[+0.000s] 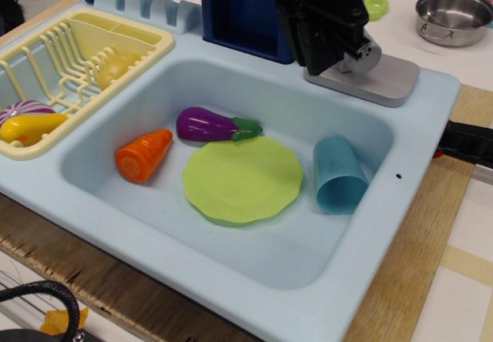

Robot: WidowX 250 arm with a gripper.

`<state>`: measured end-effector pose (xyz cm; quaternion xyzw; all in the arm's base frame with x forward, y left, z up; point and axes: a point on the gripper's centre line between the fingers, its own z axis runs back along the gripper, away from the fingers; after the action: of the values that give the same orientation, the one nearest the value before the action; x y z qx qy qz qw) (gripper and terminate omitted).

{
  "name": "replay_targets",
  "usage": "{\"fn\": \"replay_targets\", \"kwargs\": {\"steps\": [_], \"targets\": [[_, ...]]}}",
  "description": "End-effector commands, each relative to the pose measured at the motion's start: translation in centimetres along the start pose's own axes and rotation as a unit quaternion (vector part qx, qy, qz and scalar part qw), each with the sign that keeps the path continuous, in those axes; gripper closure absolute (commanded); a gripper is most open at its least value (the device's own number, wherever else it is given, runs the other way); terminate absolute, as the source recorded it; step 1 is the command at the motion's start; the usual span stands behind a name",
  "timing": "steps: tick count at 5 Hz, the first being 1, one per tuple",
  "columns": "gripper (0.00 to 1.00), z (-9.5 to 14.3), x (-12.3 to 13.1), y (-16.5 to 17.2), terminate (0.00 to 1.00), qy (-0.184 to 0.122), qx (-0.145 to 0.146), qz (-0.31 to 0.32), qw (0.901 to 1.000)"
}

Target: Turn lever vertical to-front

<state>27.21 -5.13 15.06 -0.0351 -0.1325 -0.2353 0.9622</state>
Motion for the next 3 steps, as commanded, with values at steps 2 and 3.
{"fn": "replay_targets", "kwargs": {"steps": [2,3], "targets": [[1.0,-3.61,-4.56,-0.73,0.0,0.081,-0.054,0.025,0.9949],[0.0,-3.61,-4.56,-0.73,0.0,0.081,-0.054,0.025,0.9949]]}}
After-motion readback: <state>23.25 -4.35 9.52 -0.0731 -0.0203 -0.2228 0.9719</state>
